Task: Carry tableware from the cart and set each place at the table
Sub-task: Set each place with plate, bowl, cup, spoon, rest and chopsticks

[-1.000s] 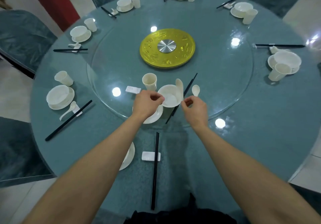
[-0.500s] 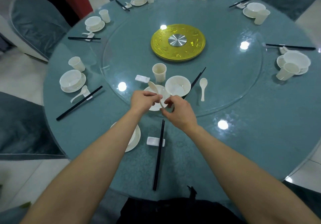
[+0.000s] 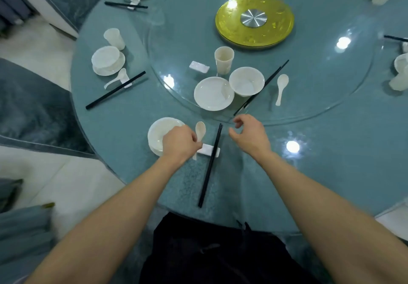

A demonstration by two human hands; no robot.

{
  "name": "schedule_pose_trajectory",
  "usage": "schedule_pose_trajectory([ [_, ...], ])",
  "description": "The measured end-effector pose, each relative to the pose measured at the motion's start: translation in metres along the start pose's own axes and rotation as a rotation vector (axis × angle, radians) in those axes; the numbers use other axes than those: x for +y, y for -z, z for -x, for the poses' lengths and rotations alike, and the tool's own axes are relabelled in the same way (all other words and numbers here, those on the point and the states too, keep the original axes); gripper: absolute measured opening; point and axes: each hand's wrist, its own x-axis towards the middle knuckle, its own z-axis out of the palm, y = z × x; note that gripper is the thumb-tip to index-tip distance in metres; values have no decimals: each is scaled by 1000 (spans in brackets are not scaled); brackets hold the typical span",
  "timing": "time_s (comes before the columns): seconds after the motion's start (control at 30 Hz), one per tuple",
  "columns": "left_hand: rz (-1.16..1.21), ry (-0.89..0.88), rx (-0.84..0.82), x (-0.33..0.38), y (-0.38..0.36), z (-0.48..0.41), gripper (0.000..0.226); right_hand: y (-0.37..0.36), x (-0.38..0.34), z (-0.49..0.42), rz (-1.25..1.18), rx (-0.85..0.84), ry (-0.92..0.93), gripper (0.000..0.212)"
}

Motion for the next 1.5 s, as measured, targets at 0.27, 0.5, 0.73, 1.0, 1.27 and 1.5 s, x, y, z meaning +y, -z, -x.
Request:
schedule_pose_trajectory([
  [0.27,-131,2,-4,-8,-36,21,25,-14,-3,6,13,-20,13,25],
  [0.5,-173,19,25,-2,-45,21,25,-19,5,7,15,-47,26,26],
  [0.73,-167,42,-17,-1,-43,20,28,-12,7,0,21,-55,10,27],
  [1.0,-179,70,-62,-5,-37,20,28,-7,4,-11,4,-71,5,29],
  [1.27,-192,81,-90,-10,-38,21,31,-13,-2,-17,-2,-84,10,27],
  [1.5,-214,66,-92,-7,-36,24,32,-12,-6,-17,6,-94,21,27],
])
